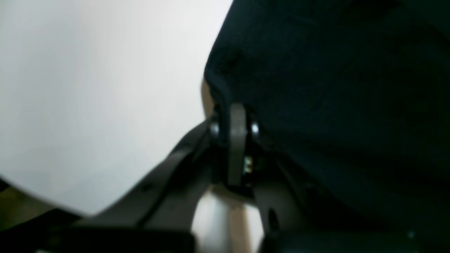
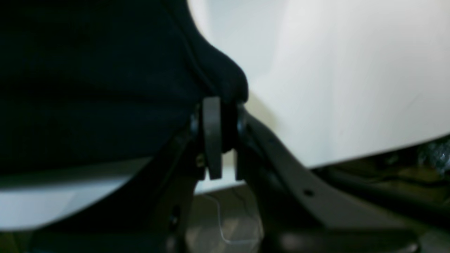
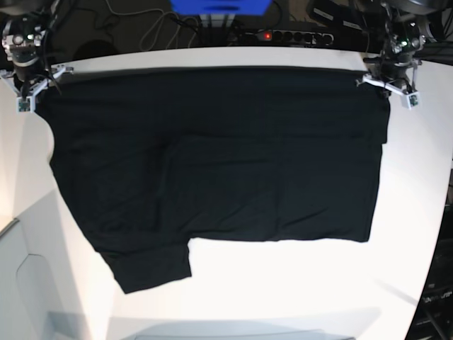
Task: Fold the T-shirt properly
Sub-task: 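Lay the folded edge down and release with both grippers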
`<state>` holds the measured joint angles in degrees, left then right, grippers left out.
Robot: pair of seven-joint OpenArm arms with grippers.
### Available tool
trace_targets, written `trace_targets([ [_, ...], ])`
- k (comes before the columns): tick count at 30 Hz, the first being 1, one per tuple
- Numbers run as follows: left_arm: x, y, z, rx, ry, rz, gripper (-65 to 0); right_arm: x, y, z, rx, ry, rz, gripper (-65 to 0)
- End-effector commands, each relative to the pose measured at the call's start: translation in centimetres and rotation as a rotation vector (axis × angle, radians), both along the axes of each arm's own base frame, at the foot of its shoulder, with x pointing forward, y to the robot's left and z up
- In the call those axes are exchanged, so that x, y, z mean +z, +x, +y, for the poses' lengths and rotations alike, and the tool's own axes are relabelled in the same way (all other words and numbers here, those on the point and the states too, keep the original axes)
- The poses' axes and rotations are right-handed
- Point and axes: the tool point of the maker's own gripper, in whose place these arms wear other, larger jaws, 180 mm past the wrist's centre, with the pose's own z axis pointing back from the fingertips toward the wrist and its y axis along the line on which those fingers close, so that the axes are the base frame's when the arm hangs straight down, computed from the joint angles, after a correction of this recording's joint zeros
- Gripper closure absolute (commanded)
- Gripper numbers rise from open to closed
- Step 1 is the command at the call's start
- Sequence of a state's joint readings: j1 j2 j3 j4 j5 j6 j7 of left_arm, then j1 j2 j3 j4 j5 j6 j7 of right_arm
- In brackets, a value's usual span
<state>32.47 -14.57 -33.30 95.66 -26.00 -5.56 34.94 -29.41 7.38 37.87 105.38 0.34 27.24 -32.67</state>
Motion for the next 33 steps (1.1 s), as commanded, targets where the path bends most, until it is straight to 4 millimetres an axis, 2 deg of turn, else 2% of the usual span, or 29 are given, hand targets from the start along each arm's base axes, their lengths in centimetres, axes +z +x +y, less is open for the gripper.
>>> trace_targets([
  [1,0.7,-0.1,0.8,0.000,0.028,-0.010,-0.1,0.6,-0.2,-0.4,-0.007,-0.020,-0.017,0.0],
  [4,0.2,-1.1,0.9,0.002,0.029,0.018,-0.1,-0.2,-1.7,0.2,-0.020,-0.001,0.017,0.0],
  [9,-0.2,-2.1,0.8,0.000,0.026,0.050,-0.1,-0.6,-2.5,0.3,-0.025,0.006,0.038,0.0],
  [12,-0.5,-3.4,0.9,-0.002,0.031,0.084,-0.1,-0.7,-2.7,0.2,-0.024,0.004,0.044,0.0],
  [16,-0.5,-4.0,0.8,-0.011,0.032,0.095,-0.1,-0.7,-2.9,0.3,-0.017,0.004,0.050,0.0],
  [21,-0.7,-4.6,0.8,-0.011,0.030,0.110,-0.9,-1.2,-2.7,1.7,0.080,0.035,0.083,0.0],
  [23,-0.7,-4.6,0.8,-0.011,0.030,0.110,-6.3,-1.2,-2.7,1.9,0.094,0.040,0.087,0.0],
  [25,-0.7,-4.6,0.7,-0.008,0.028,0.109,-15.6,-1.2,-2.7,1.9,0.094,0.039,0.086,-4.8],
  [28,0.0,-4.2,0.8,-0.011,0.038,0.089,-32.3,-1.1,-2.6,2.0,0.097,0.038,0.081,-15.4],
  [30,1.4,-4.3,1.8,0.007,0.068,0.065,-41.1,-0.6,-2.3,1.9,0.104,0.028,0.068,-23.5],
  [31,2.3,-3.9,1.9,0.013,0.081,0.038,-43.4,-0.2,-2.1,1.7,0.102,0.018,0.058,-27.0],
  [33,4.7,-3.2,2.6,0.043,0.117,-0.031,-44.0,1.1,-1.7,0.8,0.078,-0.010,0.024,-32.0],
])
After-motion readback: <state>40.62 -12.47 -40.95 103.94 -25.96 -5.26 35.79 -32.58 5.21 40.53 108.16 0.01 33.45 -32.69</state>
